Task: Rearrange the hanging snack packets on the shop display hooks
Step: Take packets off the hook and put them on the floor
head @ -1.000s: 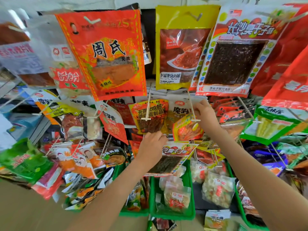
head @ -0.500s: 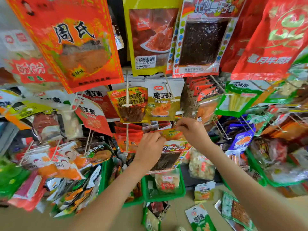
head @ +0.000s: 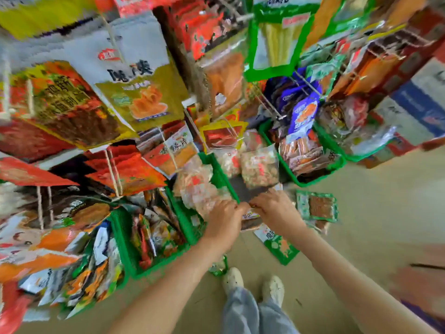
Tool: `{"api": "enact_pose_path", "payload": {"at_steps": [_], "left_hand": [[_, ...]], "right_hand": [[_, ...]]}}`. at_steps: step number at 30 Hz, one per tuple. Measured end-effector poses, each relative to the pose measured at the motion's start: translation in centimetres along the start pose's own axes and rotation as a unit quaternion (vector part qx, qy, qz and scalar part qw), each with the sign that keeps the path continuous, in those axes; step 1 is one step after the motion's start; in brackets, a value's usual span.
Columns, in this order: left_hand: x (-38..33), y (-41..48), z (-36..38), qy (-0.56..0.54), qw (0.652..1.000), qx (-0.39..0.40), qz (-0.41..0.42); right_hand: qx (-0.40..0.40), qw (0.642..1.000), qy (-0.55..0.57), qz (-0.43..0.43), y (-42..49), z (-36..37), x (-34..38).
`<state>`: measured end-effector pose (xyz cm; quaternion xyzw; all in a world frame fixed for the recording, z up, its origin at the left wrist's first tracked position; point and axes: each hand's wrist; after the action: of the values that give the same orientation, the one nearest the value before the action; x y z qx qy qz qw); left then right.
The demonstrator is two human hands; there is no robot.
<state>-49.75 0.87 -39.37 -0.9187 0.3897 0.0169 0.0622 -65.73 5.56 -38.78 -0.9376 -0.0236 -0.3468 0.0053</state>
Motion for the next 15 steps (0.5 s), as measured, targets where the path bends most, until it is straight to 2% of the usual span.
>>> {"api": "enact_pose_path", "payload": {"at_steps": [3,6,8,11,15], "left_hand": [[-3.4,1.4,4.9,0.001,0.997,0.034,0.071],[-6.8,2.8,10.3,0.018,0.991,0.024,0.132],[-8.7,4.0,14.9,0.015,0.989,0.019,0.146],[-11.1,5.8,22.8,0.007,0.985,0.086,0.151],[-12.4,7.7,34.1,-0.037,0.981,0.150,0.119]], "right_hand": [[-0.031,0.996,-0.076,0.026,-4.3,2.7,-5.7],[-0.014,0.993,-0.094,0.071,-8.5,5.8,-11.2],[-0.019,0.991,-0.095,0.095,-10.2,7.9,-15.1],[-0.006,0.991,-0.075,0.106,-11.8,12.3,-21.9],[0.070,0.982,-0.084,0.154,-12.3,20.0,-30.8]]}}
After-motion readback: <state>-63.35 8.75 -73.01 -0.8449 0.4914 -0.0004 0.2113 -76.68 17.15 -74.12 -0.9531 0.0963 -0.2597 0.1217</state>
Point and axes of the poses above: each hand's wrist, its own y-axis towards the middle knuckle, its own z-axis out of the palm, x = y × z, and after that the axes turned 15 degrees about y, right-handed
